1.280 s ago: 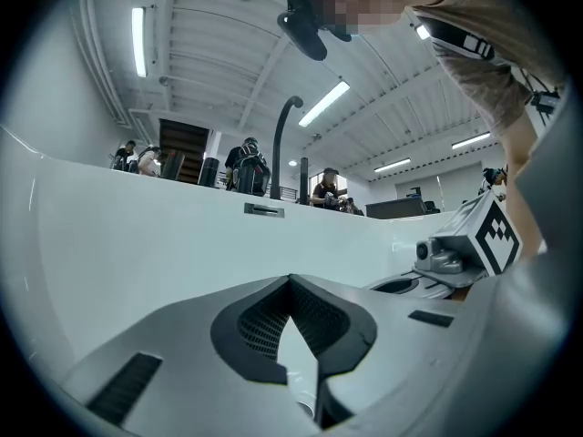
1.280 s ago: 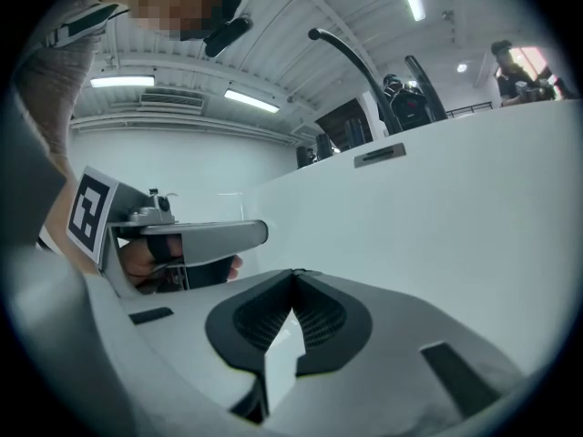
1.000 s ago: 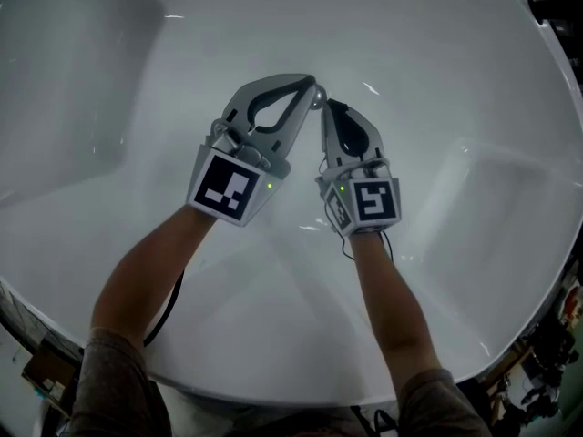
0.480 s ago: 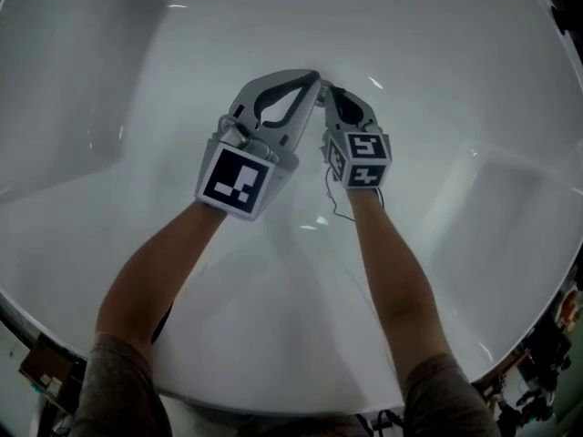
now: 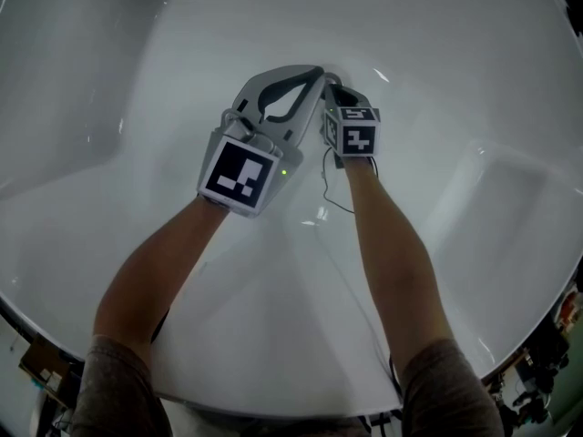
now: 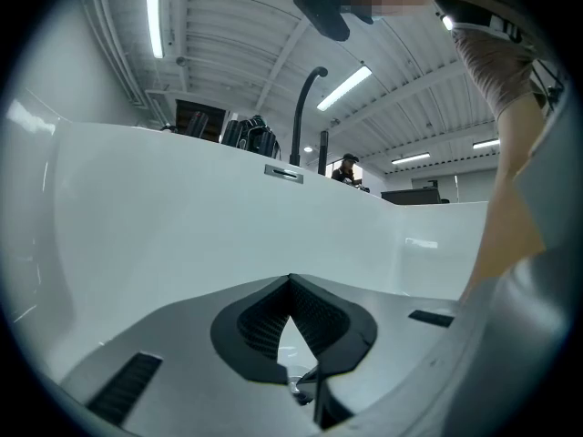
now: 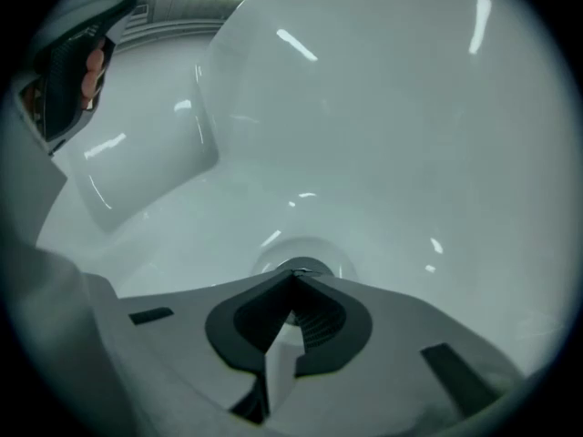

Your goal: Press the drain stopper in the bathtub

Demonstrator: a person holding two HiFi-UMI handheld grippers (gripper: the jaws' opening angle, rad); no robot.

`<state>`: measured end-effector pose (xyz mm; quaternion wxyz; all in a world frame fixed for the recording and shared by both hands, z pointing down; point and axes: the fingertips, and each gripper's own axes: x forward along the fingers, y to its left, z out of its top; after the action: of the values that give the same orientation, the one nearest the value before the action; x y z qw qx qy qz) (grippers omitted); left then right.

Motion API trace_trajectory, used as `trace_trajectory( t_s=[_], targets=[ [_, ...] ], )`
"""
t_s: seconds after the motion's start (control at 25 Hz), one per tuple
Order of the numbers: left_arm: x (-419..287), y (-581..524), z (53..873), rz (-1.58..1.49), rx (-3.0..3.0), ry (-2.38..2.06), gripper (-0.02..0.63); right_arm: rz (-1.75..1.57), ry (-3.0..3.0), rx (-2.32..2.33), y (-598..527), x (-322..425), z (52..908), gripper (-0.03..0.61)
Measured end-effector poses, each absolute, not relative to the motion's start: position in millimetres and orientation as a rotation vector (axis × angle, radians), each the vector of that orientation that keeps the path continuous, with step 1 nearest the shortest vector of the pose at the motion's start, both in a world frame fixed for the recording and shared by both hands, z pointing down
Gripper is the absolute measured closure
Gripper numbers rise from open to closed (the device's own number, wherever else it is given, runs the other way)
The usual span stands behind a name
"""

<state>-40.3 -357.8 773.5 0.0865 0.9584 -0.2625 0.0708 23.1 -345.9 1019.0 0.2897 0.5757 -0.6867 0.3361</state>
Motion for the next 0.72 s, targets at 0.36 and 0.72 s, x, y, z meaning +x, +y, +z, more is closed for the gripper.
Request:
trace_trajectory(
  t_s=[0.36,0.72],
  targets=[
    [-42.7,-364.6,776.5,0.217,2.827,-0.796,0.612,0.923,-1.796,1.462,-336.2,26.2,1038.9,0.574],
    [-51.5,-367.1,785.8,0.234,2.800,-0.819,0.612,0.938,-1.768,1.414,-337.3,23.3,1040.7,0.572]
  ],
)
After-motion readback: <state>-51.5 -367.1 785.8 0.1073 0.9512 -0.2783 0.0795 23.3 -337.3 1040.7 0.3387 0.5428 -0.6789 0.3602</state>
